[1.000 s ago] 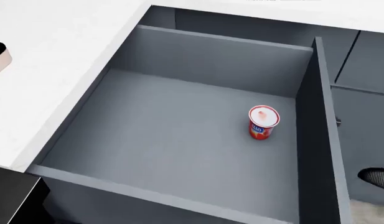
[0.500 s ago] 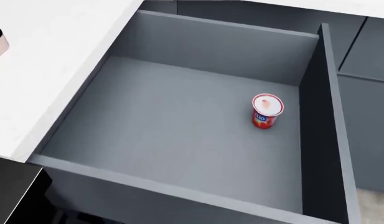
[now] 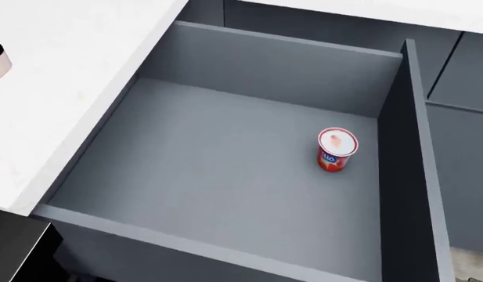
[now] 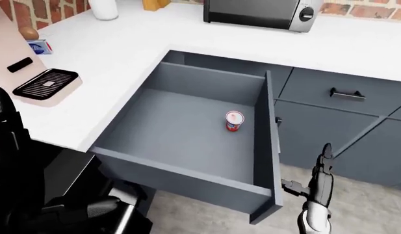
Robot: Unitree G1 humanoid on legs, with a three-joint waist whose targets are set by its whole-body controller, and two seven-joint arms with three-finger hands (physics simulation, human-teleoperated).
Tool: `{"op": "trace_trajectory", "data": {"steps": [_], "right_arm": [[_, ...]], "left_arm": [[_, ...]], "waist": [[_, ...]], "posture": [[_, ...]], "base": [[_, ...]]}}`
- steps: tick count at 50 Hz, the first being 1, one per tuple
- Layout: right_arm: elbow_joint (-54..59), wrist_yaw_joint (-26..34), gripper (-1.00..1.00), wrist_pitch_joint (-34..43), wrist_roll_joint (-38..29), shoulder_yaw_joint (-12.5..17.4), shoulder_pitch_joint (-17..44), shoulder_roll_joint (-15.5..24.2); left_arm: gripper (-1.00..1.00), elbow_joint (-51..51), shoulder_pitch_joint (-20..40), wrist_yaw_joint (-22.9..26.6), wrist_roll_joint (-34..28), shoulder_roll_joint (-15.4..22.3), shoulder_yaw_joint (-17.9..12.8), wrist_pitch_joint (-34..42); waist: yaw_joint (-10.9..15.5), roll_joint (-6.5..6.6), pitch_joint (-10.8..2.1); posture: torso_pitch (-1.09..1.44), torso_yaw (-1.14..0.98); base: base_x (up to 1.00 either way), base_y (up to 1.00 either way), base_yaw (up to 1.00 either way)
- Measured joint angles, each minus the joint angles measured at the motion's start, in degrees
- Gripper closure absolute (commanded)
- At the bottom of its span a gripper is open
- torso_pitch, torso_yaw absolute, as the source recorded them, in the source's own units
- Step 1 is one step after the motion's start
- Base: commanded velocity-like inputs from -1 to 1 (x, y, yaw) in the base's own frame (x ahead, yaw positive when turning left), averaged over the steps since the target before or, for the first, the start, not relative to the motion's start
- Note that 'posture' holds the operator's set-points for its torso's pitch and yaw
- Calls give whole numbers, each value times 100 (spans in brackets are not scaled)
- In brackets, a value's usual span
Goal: Close the right drawer.
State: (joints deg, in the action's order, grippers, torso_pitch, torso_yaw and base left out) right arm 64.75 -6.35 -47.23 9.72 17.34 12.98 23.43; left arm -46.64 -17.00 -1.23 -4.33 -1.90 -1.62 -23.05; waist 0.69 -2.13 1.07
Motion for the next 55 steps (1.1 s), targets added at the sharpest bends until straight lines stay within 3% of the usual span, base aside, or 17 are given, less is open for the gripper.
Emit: {"op": "trace_trajectory", "data": {"steps": [22,55], "right_arm": [[162,619,-100,-85,-37,-201,41,-138],[11,596,-100,369,-451,-391,382,-304]], "left_arm": [[-100,-41,5,-22,-36,9,39,65],[-100,-61,24,-21,-25,6,18,100]], "waist": [[12,-52,63],[-8,-89,86]], "posture": [[0,0],[0,0]], "base": [[0,0,0],[0,0,0]]}}
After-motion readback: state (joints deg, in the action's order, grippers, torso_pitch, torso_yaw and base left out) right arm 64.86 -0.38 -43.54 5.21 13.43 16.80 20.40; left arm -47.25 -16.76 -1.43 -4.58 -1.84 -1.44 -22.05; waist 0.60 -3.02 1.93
